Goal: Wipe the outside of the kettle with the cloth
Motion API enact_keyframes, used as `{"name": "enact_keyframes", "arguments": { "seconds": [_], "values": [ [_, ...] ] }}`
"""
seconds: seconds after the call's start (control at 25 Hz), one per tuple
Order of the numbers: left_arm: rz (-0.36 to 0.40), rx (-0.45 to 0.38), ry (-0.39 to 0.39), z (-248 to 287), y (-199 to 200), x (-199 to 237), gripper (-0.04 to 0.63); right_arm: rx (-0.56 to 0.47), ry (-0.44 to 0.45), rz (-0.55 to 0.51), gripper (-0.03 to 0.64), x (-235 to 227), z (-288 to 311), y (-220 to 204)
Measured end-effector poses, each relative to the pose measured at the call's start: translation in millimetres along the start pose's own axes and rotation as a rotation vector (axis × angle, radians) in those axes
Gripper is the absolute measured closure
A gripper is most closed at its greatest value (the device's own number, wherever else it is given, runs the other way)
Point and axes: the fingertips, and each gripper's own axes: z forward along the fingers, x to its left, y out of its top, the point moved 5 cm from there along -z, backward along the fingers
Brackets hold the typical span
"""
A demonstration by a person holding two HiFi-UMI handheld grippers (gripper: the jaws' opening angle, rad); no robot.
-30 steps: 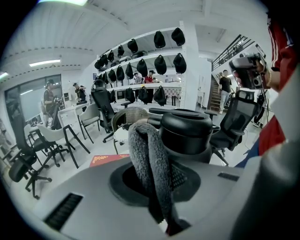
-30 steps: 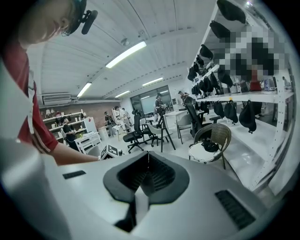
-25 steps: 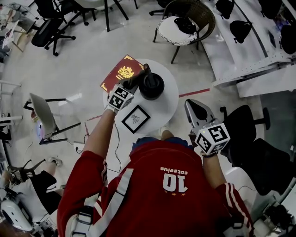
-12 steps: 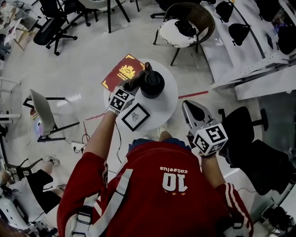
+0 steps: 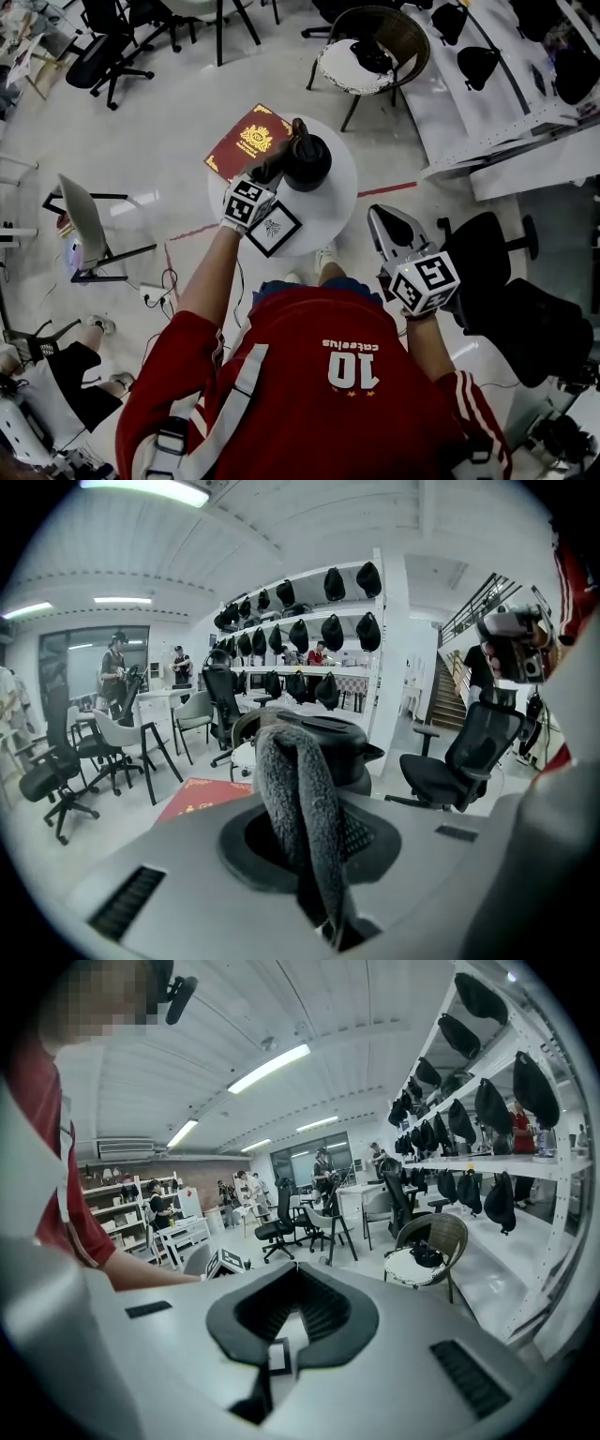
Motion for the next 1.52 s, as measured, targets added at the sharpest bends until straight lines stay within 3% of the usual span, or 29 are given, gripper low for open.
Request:
{"name": "enact_keyframes", "arguments": {
  "seconds": [0.44,0.76,1.04,1.52],
  "values": [
    [-0.022,-0.013,-0.014,-15.0,-4.2,-23.0,0.548,-0.015,-0.018,0.002,0.6,33.3,-22.7,-10.3],
    [-0.032,-0.016,-0.016,-16.0,-6.6,-37.1,0.548,-0.026,-0.01,-0.007,0.6,31.9,-31.4,-10.1],
    [-0.013,0.02,-0.004,-10.0,-12.0,-59.8,0.548,-0.025,0.053,-0.019,0.6,17.7,-34.9,-8.8],
    [-0.055,0.083,0.095,5.2,-11.8,-72.8,0.548,-0.02,0.188,-0.032,0.6,-36.8,-27.1,4.9]
  ]
}}
